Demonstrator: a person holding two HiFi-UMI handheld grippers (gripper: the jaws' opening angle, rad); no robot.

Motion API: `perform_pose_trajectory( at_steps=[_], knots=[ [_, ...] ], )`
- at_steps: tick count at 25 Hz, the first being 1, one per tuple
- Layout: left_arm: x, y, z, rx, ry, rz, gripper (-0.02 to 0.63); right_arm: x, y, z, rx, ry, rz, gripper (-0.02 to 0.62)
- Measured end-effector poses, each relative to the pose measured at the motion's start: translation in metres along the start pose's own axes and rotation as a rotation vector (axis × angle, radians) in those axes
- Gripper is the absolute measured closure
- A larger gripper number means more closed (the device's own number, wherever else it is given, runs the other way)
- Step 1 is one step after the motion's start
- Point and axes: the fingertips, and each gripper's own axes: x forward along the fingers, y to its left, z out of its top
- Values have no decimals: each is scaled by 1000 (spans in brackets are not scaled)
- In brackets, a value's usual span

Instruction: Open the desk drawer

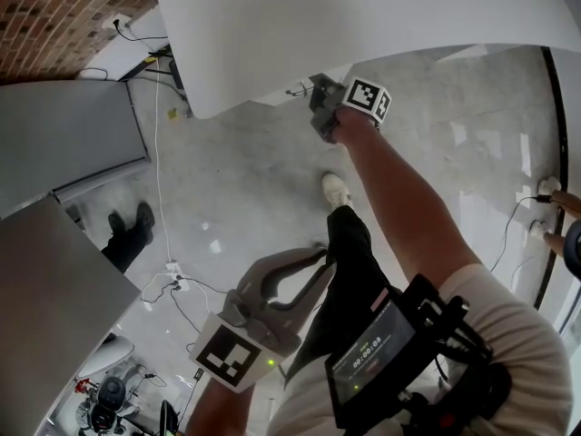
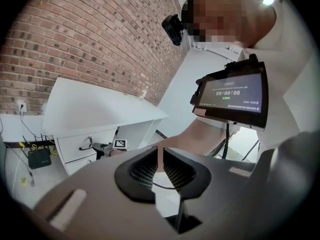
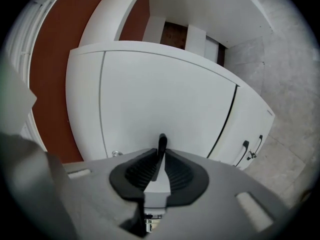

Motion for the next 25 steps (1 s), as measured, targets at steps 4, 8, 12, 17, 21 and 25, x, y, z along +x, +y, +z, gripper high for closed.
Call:
perform_pose_trajectory(
  at_steps=[4,8,12,17,21,25],
  knots=[
    [-2,0,-9,-15,23,9,566,-2,-1,1,36,-15,16,561],
    [-3,0,-7,-26,4,21,566,-7,0,-2,81,-56,3,569],
    [-10,-5,-5,-24,-17,21,566,-23,-3,-13,88,-76,-7,569],
    [-22,-12,-8,-22,-26,17,566,-43,-4,-29,97,-76,-27,569],
    [-28,-21,-14,-19,-26,10,566,-62,-7,-40,96,-69,-36,569],
    [-34,-29,-18,-15,-35,3,566,-78,-11,-49,98,-66,-45,569]
  ],
)
